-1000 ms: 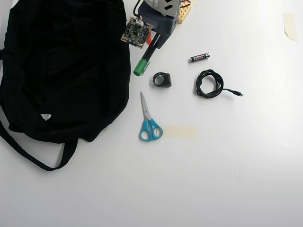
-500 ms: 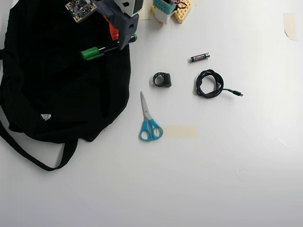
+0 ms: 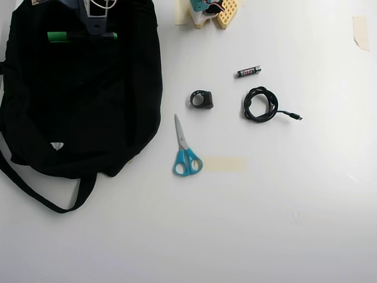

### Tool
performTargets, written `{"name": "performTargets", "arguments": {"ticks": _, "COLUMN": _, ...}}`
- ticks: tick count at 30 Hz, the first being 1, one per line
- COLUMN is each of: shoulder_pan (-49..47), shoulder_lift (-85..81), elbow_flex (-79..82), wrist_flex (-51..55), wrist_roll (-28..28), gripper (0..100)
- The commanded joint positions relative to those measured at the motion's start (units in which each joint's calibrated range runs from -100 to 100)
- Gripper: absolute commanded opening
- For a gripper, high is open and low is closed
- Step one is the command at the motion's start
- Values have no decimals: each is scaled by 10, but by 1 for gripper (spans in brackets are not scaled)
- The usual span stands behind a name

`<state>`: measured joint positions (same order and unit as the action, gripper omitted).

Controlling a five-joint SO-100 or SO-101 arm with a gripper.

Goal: Put the green marker into the black bag

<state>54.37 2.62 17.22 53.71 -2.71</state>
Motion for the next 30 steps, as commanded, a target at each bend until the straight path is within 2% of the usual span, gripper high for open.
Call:
{"name": "performTargets", "arguments": {"ticks": 1, "shoulder_pan": 6, "shoulder_lift": 35, "elbow_flex": -99, "wrist_flex": -2, "wrist_roll": 7, "gripper": 3}}
{"name": "performTargets", "arguments": {"ticks": 6, "shoulder_pan": 3, "shoulder_lift": 63, "elbow_flex": -112, "wrist_flex": 24, "wrist_roll": 7, "gripper": 3}}
{"name": "performTargets", "arguments": {"ticks": 10, "shoulder_pan": -1, "shoulder_lift": 62, "elbow_flex": -110, "wrist_flex": 43, "wrist_roll": 6, "gripper": 13}}
{"name": "performTargets", "arguments": {"ticks": 17, "shoulder_pan": -11, "shoulder_lift": 53, "elbow_flex": -111, "wrist_flex": 61, "wrist_roll": 2, "gripper": 14}}
{"name": "performTargets", "arguments": {"ticks": 23, "shoulder_pan": -19, "shoulder_lift": 49, "elbow_flex": -121, "wrist_flex": 148, "wrist_roll": 1, "gripper": 13}}
{"name": "performTargets", "arguments": {"ticks": 24, "shoulder_pan": -25, "shoulder_lift": 37, "elbow_flex": -137, "wrist_flex": 174, "wrist_roll": 0, "gripper": 12}}
{"name": "performTargets", "arguments": {"ticks": 26, "shoulder_pan": -33, "shoulder_lift": -9, "elbow_flex": -160, "wrist_flex": 204, "wrist_roll": 0, "gripper": 2}}
{"name": "performTargets", "arguments": {"ticks": 30, "shoulder_pan": -85, "shoulder_lift": -88, "elbow_flex": -155, "wrist_flex": 305, "wrist_roll": -20, "gripper": 2}}
